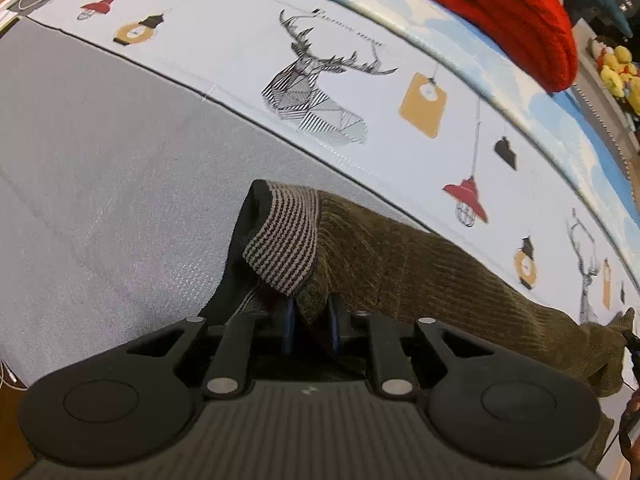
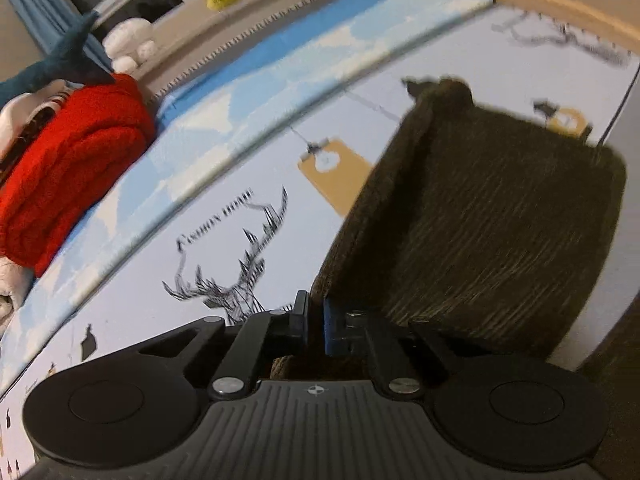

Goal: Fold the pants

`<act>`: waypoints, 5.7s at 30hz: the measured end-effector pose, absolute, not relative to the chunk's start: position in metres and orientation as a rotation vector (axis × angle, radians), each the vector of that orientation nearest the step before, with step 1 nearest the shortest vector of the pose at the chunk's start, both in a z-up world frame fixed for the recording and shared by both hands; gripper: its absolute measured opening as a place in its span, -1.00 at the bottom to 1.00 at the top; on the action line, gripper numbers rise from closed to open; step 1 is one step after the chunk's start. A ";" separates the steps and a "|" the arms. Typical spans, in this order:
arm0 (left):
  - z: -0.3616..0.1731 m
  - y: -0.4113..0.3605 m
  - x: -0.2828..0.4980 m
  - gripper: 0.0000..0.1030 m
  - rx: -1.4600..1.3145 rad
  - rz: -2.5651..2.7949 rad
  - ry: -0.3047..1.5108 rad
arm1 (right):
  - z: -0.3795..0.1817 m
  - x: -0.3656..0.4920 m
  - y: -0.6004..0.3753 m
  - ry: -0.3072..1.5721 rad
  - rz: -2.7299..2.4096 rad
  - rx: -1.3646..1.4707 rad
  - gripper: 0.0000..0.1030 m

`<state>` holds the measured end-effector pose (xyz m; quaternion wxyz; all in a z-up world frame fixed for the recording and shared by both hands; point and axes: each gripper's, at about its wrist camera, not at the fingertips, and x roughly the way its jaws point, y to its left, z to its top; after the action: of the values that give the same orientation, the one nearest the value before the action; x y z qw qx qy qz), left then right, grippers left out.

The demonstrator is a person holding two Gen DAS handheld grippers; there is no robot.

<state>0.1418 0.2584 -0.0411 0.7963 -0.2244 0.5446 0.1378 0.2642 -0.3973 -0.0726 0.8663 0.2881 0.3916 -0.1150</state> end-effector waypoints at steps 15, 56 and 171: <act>-0.005 0.263 0.064 -0.85 -0.423 0.122 1.099 | -0.009 0.079 -0.447 0.956 -0.200 0.632 -0.91; -0.069 0.273 0.109 -0.23 -0.376 0.315 1.349 | -0.062 0.185 -0.437 0.937 -0.277 0.118 -0.87; -0.031 0.291 0.064 -0.56 -0.330 0.188 1.224 | -0.058 -0.056 -0.658 0.851 -0.792 0.817 -0.84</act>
<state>0.0642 0.2913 -0.0310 0.8015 -0.1539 0.5712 0.0877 -0.0562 -0.6581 -0.0582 0.7583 0.3749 0.3904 -0.3634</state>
